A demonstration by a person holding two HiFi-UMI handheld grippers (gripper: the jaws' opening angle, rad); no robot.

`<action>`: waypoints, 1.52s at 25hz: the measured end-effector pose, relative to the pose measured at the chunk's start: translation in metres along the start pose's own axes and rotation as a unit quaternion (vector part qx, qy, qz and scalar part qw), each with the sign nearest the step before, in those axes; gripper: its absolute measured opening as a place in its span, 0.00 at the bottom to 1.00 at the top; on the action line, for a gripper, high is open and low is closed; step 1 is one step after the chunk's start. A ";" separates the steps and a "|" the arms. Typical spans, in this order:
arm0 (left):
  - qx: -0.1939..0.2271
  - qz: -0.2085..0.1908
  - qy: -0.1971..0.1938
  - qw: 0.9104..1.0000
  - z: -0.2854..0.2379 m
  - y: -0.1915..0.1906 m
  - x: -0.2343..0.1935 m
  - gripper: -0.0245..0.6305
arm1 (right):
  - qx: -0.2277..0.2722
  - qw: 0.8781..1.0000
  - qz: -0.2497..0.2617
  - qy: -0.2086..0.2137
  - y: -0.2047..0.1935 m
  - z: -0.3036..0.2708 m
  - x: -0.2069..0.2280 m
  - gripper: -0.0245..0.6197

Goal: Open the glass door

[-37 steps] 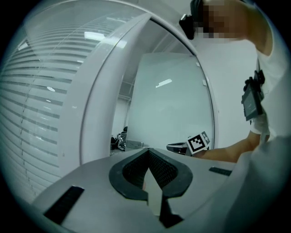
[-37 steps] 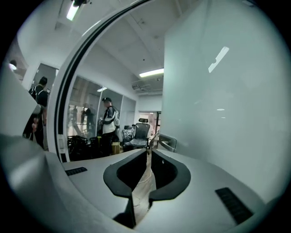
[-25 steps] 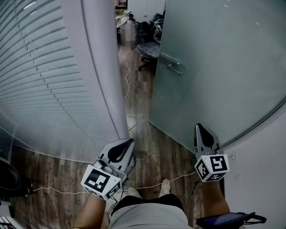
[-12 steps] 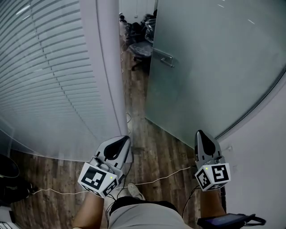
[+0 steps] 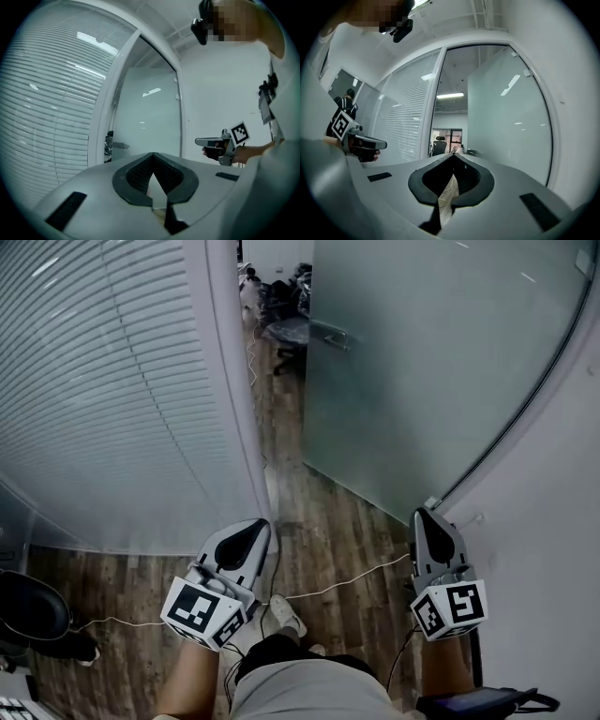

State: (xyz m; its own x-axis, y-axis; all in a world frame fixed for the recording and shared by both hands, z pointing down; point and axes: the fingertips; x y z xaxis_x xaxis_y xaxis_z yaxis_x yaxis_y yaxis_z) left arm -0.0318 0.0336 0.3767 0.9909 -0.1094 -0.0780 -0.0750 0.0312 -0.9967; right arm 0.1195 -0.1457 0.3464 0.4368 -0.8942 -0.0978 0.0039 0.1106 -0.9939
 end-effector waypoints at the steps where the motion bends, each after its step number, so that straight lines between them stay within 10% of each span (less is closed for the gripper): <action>1: -0.001 0.001 0.001 1.000 0.008 -0.001 0.009 0.04 | 0.000 1.000 -0.001 0.002 0.000 0.013 -0.001 0.04; 18: -0.025 -0.008 -0.037 0.999 0.056 0.018 0.070 0.04 | -0.006 0.999 -0.020 -0.027 0.014 0.124 -0.015 0.04; 38: 0.010 -0.012 -0.103 0.995 0.138 0.038 -0.030 0.04 | -0.001 0.994 0.009 -0.107 0.042 0.128 -0.157 0.04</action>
State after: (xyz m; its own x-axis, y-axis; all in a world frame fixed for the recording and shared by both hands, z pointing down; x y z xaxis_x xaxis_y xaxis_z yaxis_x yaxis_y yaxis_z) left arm -0.0488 0.1751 0.3440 0.9943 0.0960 -0.0463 -0.0512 0.0501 -0.9974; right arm 0.1669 0.0546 0.3269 0.6180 -0.7795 -0.1023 -0.0068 0.1249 -0.9921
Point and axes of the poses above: the fingertips, and each gripper's own axes: z backward along the fingers, x to its right, y out of its top, and after that the axes turned 3 degrees about -y, right-handed
